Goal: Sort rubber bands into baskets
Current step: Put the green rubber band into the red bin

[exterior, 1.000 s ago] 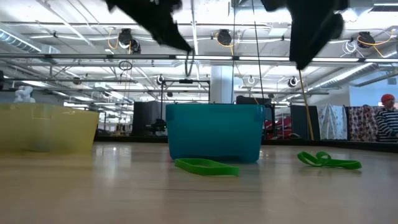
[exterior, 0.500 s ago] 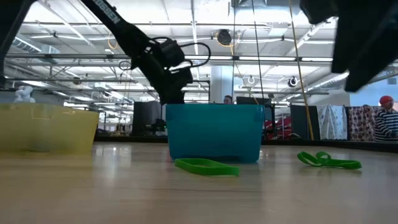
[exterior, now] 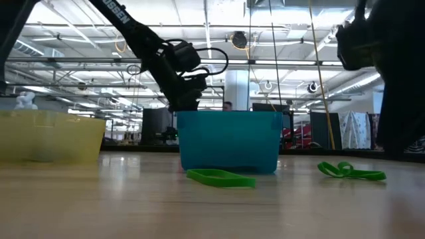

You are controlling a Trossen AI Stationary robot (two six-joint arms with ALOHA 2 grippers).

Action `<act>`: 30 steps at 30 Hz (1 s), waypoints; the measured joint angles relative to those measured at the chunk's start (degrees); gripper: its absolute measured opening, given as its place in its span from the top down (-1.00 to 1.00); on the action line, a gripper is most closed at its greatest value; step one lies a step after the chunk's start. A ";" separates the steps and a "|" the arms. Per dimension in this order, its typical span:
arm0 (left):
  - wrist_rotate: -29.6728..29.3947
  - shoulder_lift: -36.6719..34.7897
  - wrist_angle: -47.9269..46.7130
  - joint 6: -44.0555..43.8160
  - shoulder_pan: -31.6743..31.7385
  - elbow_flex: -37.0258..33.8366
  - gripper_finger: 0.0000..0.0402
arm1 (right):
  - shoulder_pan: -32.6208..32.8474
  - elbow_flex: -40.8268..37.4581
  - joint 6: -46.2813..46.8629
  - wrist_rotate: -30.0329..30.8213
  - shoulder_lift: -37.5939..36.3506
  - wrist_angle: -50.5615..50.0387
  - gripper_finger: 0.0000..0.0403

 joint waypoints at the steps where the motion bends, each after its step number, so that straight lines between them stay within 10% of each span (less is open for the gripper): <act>1: -0.39 -0.41 -1.42 -0.65 -0.10 0.38 0.24 | 0.00 -0.49 -0.21 0.00 0.00 0.43 -0.02; 9: -1.06 -1.52 -12.85 -0.66 -0.89 10.18 -0.11 | 0.00 -4.57 -8.78 3.86 0.00 11.44 -0.02; 30: 3.21 -1.82 -28.52 -6.64 -3.08 17.79 -0.13 | -0.50 -13.00 -28.95 12.18 2.18 27.68 0.00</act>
